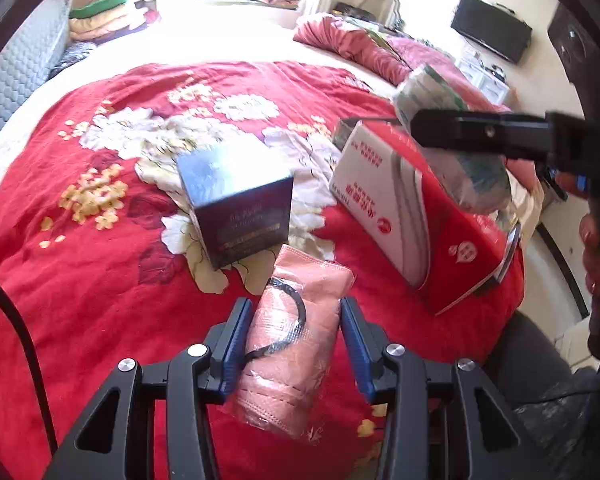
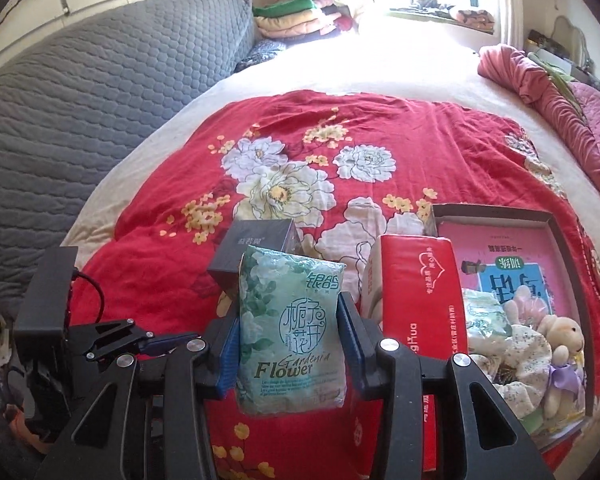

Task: Organize soft objects
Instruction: 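Carry the pink item and Flower tissue pack with both tools over the tray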

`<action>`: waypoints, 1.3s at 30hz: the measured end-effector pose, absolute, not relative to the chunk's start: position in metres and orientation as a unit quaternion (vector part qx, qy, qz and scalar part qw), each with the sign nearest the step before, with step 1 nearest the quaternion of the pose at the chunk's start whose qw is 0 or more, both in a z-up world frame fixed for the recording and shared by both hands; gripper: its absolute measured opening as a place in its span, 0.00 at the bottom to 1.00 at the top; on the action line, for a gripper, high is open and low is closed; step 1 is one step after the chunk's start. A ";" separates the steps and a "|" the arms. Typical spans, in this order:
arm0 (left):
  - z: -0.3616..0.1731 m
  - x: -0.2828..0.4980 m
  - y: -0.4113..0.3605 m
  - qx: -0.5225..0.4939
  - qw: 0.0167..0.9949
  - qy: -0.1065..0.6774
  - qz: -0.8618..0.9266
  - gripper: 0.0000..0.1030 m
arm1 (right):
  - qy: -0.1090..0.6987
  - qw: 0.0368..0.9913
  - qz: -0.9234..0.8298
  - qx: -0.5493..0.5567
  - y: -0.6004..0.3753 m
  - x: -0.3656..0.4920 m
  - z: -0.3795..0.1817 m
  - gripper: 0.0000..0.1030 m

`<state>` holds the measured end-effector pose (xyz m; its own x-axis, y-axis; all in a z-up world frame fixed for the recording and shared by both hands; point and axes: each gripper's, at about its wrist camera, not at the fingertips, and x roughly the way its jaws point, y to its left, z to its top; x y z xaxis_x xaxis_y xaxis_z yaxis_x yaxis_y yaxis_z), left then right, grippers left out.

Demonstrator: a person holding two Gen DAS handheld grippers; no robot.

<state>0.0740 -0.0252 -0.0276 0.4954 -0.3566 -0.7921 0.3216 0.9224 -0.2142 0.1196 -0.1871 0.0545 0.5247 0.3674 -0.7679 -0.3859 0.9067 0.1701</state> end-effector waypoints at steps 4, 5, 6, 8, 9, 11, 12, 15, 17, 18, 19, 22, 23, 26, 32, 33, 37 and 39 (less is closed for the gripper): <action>-0.002 0.072 -0.027 -0.014 0.874 0.457 -0.163 0.44 | 0.419 0.881 0.220 0.001 -0.196 0.113 0.069 0.43; 0.004 0.072 -0.029 -0.010 0.878 0.453 -0.153 0.44 | 0.416 0.882 0.222 0.004 -0.199 0.111 0.073 0.43; 0.011 0.072 -0.031 -0.010 0.881 0.450 -0.148 0.44 | 0.412 0.883 0.224 0.008 -0.202 0.110 0.078 0.43; 0.025 0.071 -0.032 -0.012 0.886 0.442 -0.143 0.44 | 0.402 0.888 0.223 0.013 -0.207 0.107 0.085 0.43; 0.031 0.069 -0.034 -0.007 0.889 0.436 -0.141 0.44 | 0.397 0.890 0.223 0.014 -0.210 0.106 0.089 0.43; 0.041 0.070 -0.038 0.006 0.894 0.427 -0.133 0.44 | 0.389 0.894 0.222 0.022 -0.216 0.103 0.096 0.43; 0.047 0.071 -0.041 0.016 0.896 0.424 -0.129 0.44 | 0.385 0.895 0.223 0.027 -0.219 0.102 0.099 0.43; 0.064 0.069 -0.051 0.021 0.902 0.410 -0.137 0.44 | 0.374 0.899 0.223 0.042 -0.231 0.098 0.108 0.43; 0.074 0.069 -0.059 0.030 0.905 0.403 -0.133 0.44 | 0.367 0.902 0.220 0.048 -0.240 0.095 0.114 0.43; 0.080 0.069 -0.063 0.033 0.907 0.398 -0.135 0.44 | 0.363 0.905 0.216 0.051 -0.245 0.093 0.118 0.43; 0.085 0.069 -0.068 0.039 0.908 0.396 -0.134 0.44 | 0.358 0.908 0.212 0.055 -0.251 0.092 0.121 0.43; 0.099 0.069 -0.081 0.048 0.911 0.386 -0.134 0.44 | 0.346 0.914 0.202 0.067 -0.269 0.088 0.130 0.43; 0.103 0.070 -0.086 0.053 0.912 0.384 -0.132 0.44 | 0.340 0.917 0.197 0.067 -0.275 0.086 0.133 0.43; 0.108 0.074 -0.101 0.059 0.911 0.384 -0.137 0.44 | 0.329 0.924 0.179 0.071 -0.293 0.083 0.137 0.43; 0.111 0.089 -0.140 0.063 0.907 0.385 -0.162 0.44 | 0.314 0.935 0.135 0.089 -0.342 0.078 0.139 0.43; 0.111 0.093 -0.149 0.060 0.905 0.386 -0.170 0.44 | 0.314 0.937 0.125 0.091 -0.351 0.078 0.137 0.43; 0.101 0.109 -0.187 0.060 0.895 0.397 -0.196 0.44 | 0.313 0.941 0.083 0.098 -0.390 0.075 0.129 0.43; 0.092 0.118 -0.207 0.063 0.888 0.408 -0.202 0.44 | 0.318 0.941 0.058 0.096 -0.408 0.074 0.121 0.43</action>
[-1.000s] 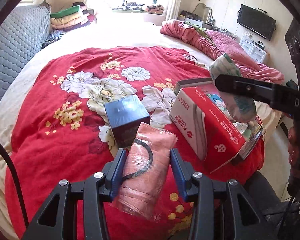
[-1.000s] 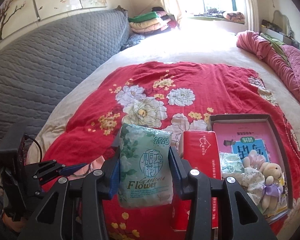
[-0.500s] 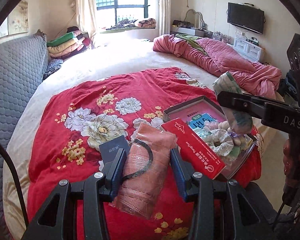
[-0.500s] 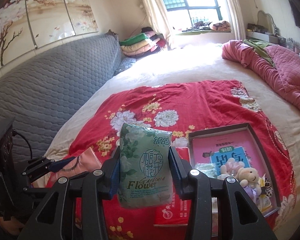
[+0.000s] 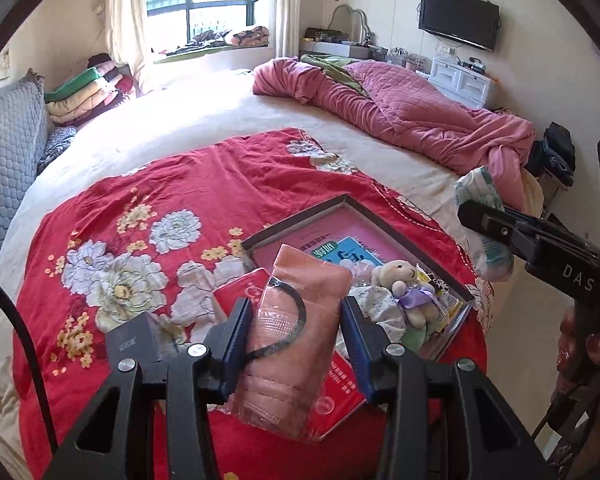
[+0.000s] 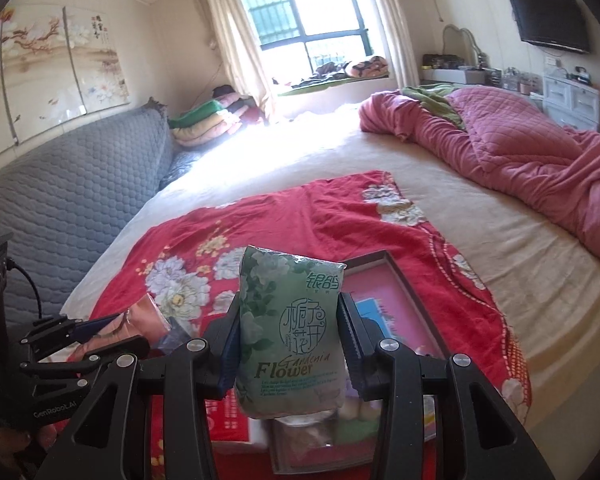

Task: Organize soft objects
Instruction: 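Carry the pink item and Flower tissue pack with both tools over the tray, then lower and release the pink item with the left tool while the right tool releases the tissue pack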

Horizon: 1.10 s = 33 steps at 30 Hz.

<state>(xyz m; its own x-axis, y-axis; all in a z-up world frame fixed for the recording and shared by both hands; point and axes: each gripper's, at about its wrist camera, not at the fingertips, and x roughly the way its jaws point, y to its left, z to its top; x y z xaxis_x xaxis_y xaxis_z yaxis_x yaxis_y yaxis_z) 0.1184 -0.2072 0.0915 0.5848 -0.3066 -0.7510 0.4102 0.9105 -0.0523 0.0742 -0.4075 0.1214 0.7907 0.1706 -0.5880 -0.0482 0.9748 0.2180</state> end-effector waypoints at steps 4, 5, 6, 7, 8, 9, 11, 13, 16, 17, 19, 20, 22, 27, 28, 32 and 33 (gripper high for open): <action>0.065 0.137 -0.244 0.066 0.871 0.438 -0.213 0.44 | 0.329 0.938 0.026 0.104 -0.439 0.077 0.104 0.43; 0.058 0.141 -0.252 0.068 0.867 0.445 -0.212 0.44 | 0.330 0.937 0.020 0.111 -0.446 0.078 0.099 0.43; 0.051 0.146 -0.259 0.068 0.864 0.452 -0.211 0.44 | 0.332 0.936 0.016 0.115 -0.452 0.079 0.095 0.43; 0.044 0.149 -0.263 0.068 0.862 0.456 -0.211 0.44 | 0.335 0.935 0.011 0.115 -0.457 0.081 0.090 0.43; 0.037 0.153 -0.268 0.068 0.859 0.462 -0.209 0.44 | 0.338 0.934 0.004 0.112 -0.460 0.082 0.086 0.43; 0.030 0.156 -0.271 0.066 0.856 0.468 -0.208 0.44 | 0.343 0.934 -0.003 0.103 -0.462 0.085 0.081 0.43; 0.019 0.162 -0.276 0.061 0.851 0.479 -0.208 0.44 | 0.352 0.931 -0.017 0.090 -0.466 0.091 0.071 0.43; 0.010 0.166 -0.280 0.062 0.848 0.484 -0.204 0.44 | 0.365 0.927 -0.035 0.075 -0.467 0.097 0.059 0.43; 0.004 0.170 -0.280 0.052 0.847 0.488 -0.204 0.44 | 0.385 0.920 -0.046 0.059 -0.467 0.110 0.043 0.43; 0.002 0.171 -0.281 0.053 0.846 0.488 -0.207 0.44 | 0.387 0.919 -0.048 0.055 -0.467 0.113 0.037 0.43; -0.002 0.172 -0.281 0.055 0.845 0.491 -0.204 0.44 | 0.400 0.914 -0.051 0.052 -0.468 0.121 0.025 0.44; -0.003 0.173 -0.281 0.052 0.844 0.493 -0.207 0.44 | 0.407 0.910 -0.052 0.057 -0.469 0.125 0.019 0.44; -0.007 0.175 -0.280 0.048 0.841 0.497 -0.207 0.44 | 0.422 0.902 -0.050 0.071 -0.472 0.131 0.008 0.44; -0.013 0.175 -0.282 0.042 0.840 0.497 -0.215 0.45 | 0.433 0.897 -0.045 0.077 -0.472 0.143 -0.005 0.46; -0.014 0.175 -0.282 0.042 0.839 0.498 -0.216 0.45 | 0.436 0.895 -0.042 0.081 -0.472 0.146 -0.007 0.46; -0.017 0.174 -0.285 0.047 0.837 0.500 -0.218 0.45 | 0.441 0.893 -0.042 0.083 -0.471 0.151 -0.016 0.47; -0.017 0.174 -0.285 0.045 0.837 0.500 -0.219 0.45 | 0.443 0.892 -0.041 0.081 -0.470 0.151 -0.017 0.47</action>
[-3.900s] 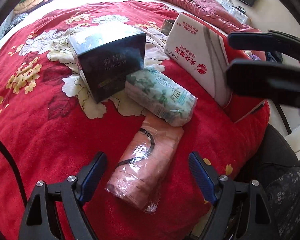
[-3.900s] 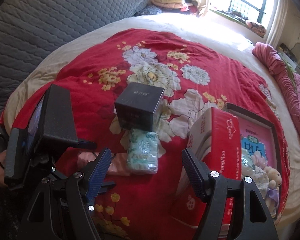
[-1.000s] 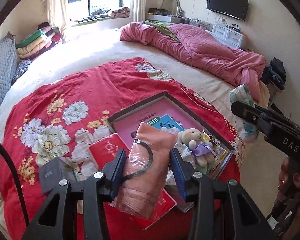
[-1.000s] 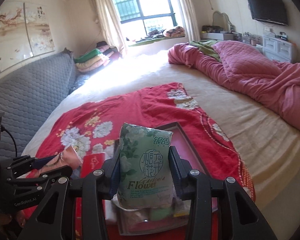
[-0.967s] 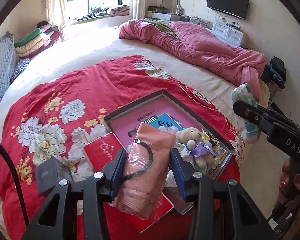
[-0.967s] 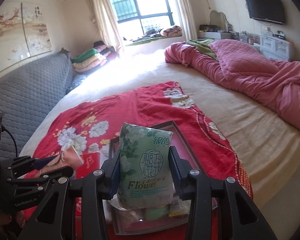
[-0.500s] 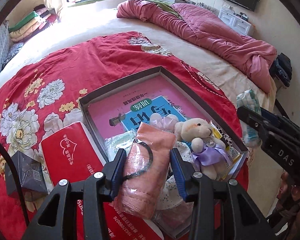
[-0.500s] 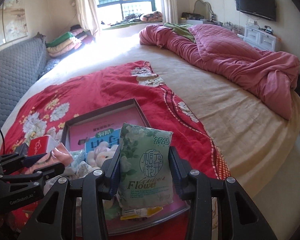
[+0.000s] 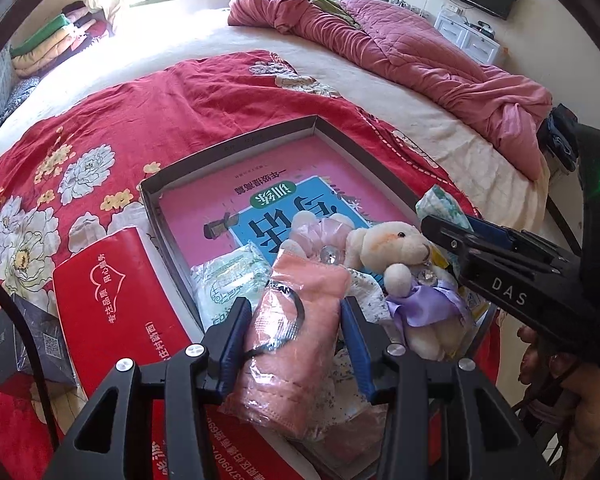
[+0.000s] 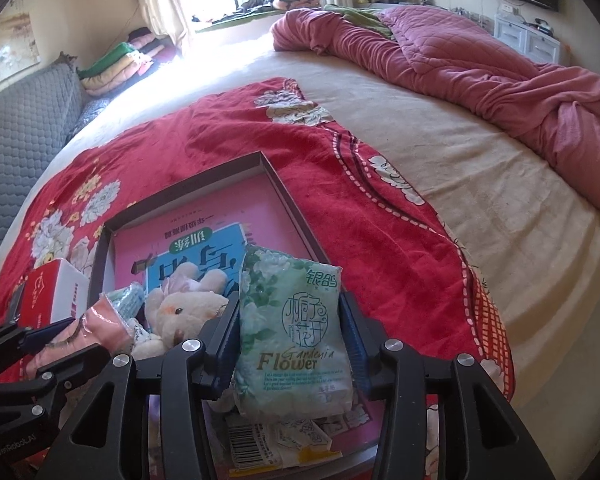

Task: Organize soft objects
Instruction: 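Lower and release the pink item with the left tool while the right tool releases the tissue pack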

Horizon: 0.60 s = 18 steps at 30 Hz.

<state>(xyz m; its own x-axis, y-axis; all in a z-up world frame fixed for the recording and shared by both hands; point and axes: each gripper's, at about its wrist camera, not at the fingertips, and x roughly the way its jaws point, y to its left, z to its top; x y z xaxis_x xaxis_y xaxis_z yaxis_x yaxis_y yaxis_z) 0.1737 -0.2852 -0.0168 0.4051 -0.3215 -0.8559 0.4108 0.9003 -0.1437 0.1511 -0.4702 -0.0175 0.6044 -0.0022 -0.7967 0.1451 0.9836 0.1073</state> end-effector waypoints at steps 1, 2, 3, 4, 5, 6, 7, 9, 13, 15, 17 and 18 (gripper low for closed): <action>-0.017 0.174 -0.285 0.043 0.837 0.499 -0.221 0.45 | 0.444 0.891 -0.039 0.078 -0.469 0.151 -0.019 0.48; -0.017 0.174 -0.285 0.042 0.836 0.500 -0.221 0.45 | 0.446 0.891 -0.040 0.076 -0.469 0.151 -0.020 0.49; -0.017 0.174 -0.285 0.041 0.836 0.500 -0.221 0.45 | 0.447 0.890 -0.043 0.072 -0.468 0.151 -0.021 0.52; -0.017 0.173 -0.285 0.041 0.836 0.500 -0.221 0.45 | 0.447 0.891 -0.045 0.068 -0.467 0.151 -0.021 0.54; -0.018 0.173 -0.285 0.040 0.836 0.500 -0.222 0.45 | 0.447 0.891 -0.046 0.065 -0.467 0.151 -0.021 0.55; -0.018 0.173 -0.284 0.041 0.835 0.501 -0.222 0.45 | 0.446 0.892 -0.046 0.063 -0.466 0.151 -0.021 0.56; -0.018 0.173 -0.284 0.041 0.835 0.502 -0.222 0.46 | 0.446 0.892 -0.045 0.064 -0.466 0.151 -0.020 0.57; -0.017 0.173 -0.285 0.043 0.836 0.500 -0.221 0.47 | 0.444 0.893 -0.042 0.065 -0.465 0.152 -0.019 0.59; -0.018 0.171 -0.285 0.044 0.837 0.500 -0.220 0.53 | 0.436 0.897 -0.051 0.050 -0.464 0.147 -0.013 0.67; -0.019 0.171 -0.285 0.043 0.837 0.500 -0.219 0.56 | 0.423 0.903 -0.054 0.056 -0.466 0.143 -0.006 0.68; -0.017 0.171 -0.283 0.039 0.837 0.499 -0.220 0.58 | 0.406 0.910 -0.061 0.060 -0.468 0.137 0.004 0.69; -0.015 0.170 -0.282 0.038 0.839 0.496 -0.220 0.60 | 0.396 0.914 -0.064 0.060 -0.469 0.135 0.010 0.69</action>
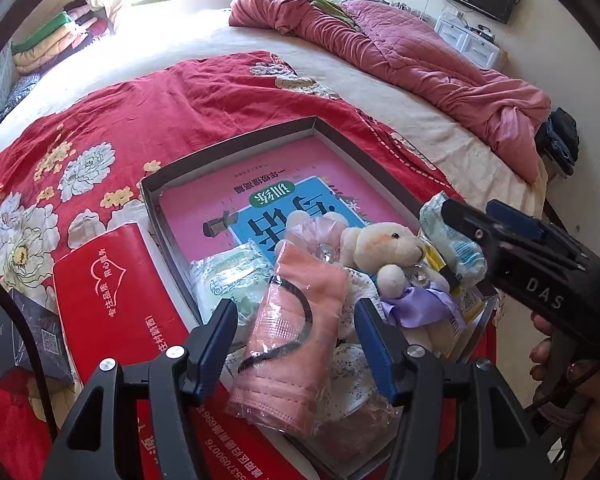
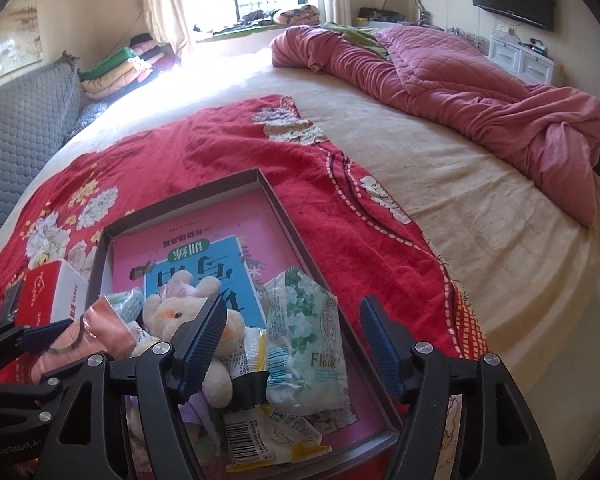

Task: Organize soft objects
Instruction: 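Lower and release the pink item with the left tool while the right tool releases the tissue pack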

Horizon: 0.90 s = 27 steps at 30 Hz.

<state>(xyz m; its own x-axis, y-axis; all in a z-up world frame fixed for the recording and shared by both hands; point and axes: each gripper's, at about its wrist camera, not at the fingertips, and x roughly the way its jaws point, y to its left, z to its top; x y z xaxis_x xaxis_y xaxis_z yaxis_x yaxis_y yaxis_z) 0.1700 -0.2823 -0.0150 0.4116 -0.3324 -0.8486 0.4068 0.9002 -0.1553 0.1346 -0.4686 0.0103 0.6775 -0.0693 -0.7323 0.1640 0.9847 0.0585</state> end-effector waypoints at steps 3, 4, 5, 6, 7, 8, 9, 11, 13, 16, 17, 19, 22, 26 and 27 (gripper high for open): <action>-0.010 0.169 -0.281 0.035 0.843 0.489 -0.223 0.67 | 0.367 0.926 -0.069 0.060 -0.469 0.125 0.034 0.71; -0.008 0.169 -0.281 0.035 0.843 0.487 -0.224 0.67 | 0.358 0.929 -0.068 0.062 -0.468 0.122 0.041 0.71; -0.007 0.168 -0.281 0.035 0.844 0.487 -0.224 0.67 | 0.351 0.932 -0.067 0.063 -0.467 0.119 0.048 0.71; -0.005 0.167 -0.281 0.035 0.844 0.485 -0.224 0.67 | 0.346 0.933 -0.068 0.064 -0.465 0.116 0.053 0.72; -0.004 0.166 -0.280 0.034 0.845 0.484 -0.225 0.68 | 0.341 0.935 -0.071 0.065 -0.464 0.113 0.058 0.72; -0.003 0.166 -0.280 0.035 0.845 0.483 -0.225 0.68 | 0.335 0.937 -0.072 0.067 -0.462 0.111 0.063 0.72; -0.001 0.165 -0.279 0.035 0.846 0.482 -0.225 0.69 | 0.330 0.939 -0.070 0.071 -0.461 0.109 0.067 0.72; 0.003 0.162 -0.278 0.032 0.848 0.478 -0.226 0.69 | 0.324 0.941 -0.070 0.075 -0.459 0.105 0.072 0.72; 0.008 0.160 -0.275 0.029 0.852 0.471 -0.227 0.71 | 0.319 0.942 -0.078 0.074 -0.457 0.102 0.076 0.72; 0.016 0.157 -0.267 0.024 0.857 0.464 -0.223 0.78 | 0.310 0.943 -0.082 0.086 -0.455 0.096 0.082 0.72; 0.020 0.155 -0.264 0.021 0.859 0.460 -0.221 0.81 | 0.307 0.944 -0.080 0.096 -0.453 0.093 0.085 0.72; 0.028 0.151 -0.255 0.017 0.864 0.453 -0.219 0.82 | 0.300 0.944 -0.074 0.117 -0.449 0.086 0.091 0.72; 0.043 0.141 -0.239 0.021 0.875 0.437 -0.209 0.83 | 0.295 0.944 -0.056 0.140 -0.434 0.074 0.103 0.73; 0.060 0.127 -0.217 0.032 0.882 0.427 -0.198 0.84 | 0.292 0.940 -0.055 0.167 -0.414 0.052 0.118 0.75; 0.065 0.122 -0.211 0.032 0.884 0.423 -0.198 0.84 | 0.293 0.938 -0.053 0.178 -0.410 0.046 0.121 0.75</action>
<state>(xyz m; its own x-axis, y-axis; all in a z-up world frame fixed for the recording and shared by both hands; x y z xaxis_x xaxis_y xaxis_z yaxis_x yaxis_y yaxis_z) 0.1224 -0.2109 0.0648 0.5637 -0.3226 -0.7604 0.3762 0.9198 -0.1115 0.0460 -0.4100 0.1210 0.8230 0.0051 -0.5680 0.2033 0.9310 0.3031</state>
